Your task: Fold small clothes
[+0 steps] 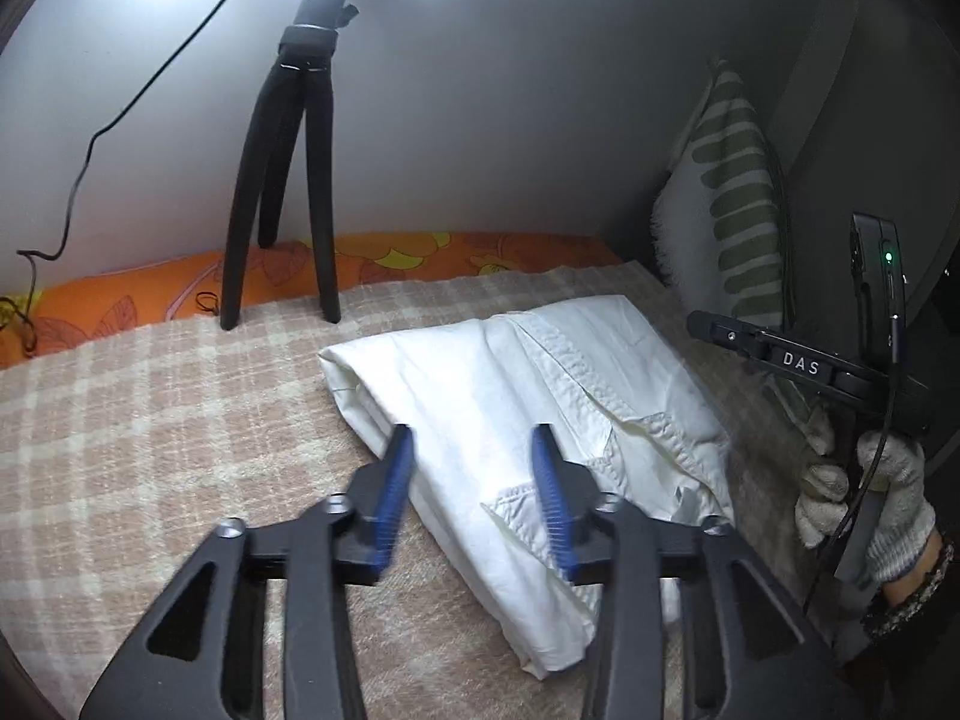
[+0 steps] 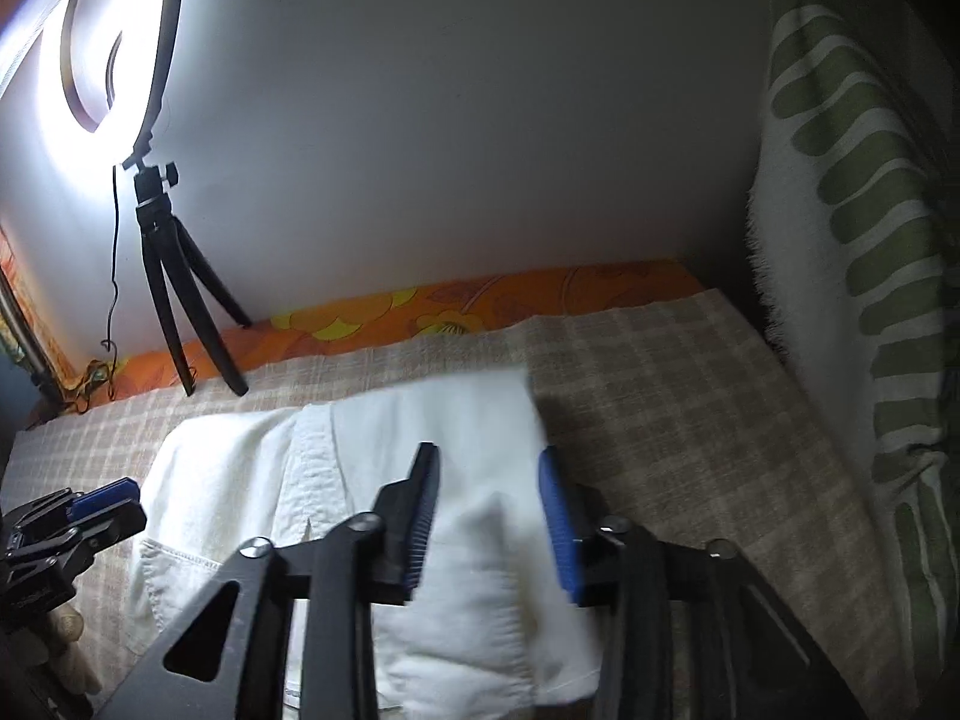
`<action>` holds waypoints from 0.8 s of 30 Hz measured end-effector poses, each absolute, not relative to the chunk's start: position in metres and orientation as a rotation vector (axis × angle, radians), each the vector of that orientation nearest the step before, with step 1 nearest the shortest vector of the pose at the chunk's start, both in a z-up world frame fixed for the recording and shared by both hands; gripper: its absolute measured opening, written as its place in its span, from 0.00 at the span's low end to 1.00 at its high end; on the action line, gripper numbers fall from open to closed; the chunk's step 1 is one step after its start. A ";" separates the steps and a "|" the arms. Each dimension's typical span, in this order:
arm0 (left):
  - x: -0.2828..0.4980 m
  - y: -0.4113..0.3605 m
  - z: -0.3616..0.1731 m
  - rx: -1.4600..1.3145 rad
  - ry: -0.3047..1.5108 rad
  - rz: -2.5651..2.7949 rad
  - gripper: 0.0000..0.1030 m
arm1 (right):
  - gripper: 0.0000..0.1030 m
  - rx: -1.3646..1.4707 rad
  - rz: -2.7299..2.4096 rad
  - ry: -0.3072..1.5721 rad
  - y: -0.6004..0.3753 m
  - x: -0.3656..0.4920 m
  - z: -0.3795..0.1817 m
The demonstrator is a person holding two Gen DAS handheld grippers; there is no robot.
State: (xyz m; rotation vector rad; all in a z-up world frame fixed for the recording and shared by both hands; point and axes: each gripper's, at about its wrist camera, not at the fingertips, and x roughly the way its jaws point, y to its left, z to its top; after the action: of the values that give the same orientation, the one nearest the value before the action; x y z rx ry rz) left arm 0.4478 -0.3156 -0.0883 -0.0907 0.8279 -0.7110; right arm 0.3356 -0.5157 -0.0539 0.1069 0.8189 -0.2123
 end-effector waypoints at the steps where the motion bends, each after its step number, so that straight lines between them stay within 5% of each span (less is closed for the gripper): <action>1: 0.447 -0.313 -0.087 -0.093 0.824 -0.710 0.47 | 0.45 0.110 -0.207 0.815 -0.516 0.333 -0.051; 7: 0.438 -0.303 -0.078 -0.099 0.814 -0.714 0.55 | 0.75 0.139 -0.224 0.778 -0.513 0.318 -0.037; 24: 0.359 -0.256 -0.033 -0.018 0.718 -0.688 0.69 | 1.00 0.067 -0.270 0.728 -0.447 0.249 0.000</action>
State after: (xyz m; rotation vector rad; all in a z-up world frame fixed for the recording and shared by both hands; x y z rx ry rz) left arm 0.3592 -0.2560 -0.0325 -0.0182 0.7181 -0.6880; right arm 0.2492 -0.4474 -0.0003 0.0668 0.7277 -0.2704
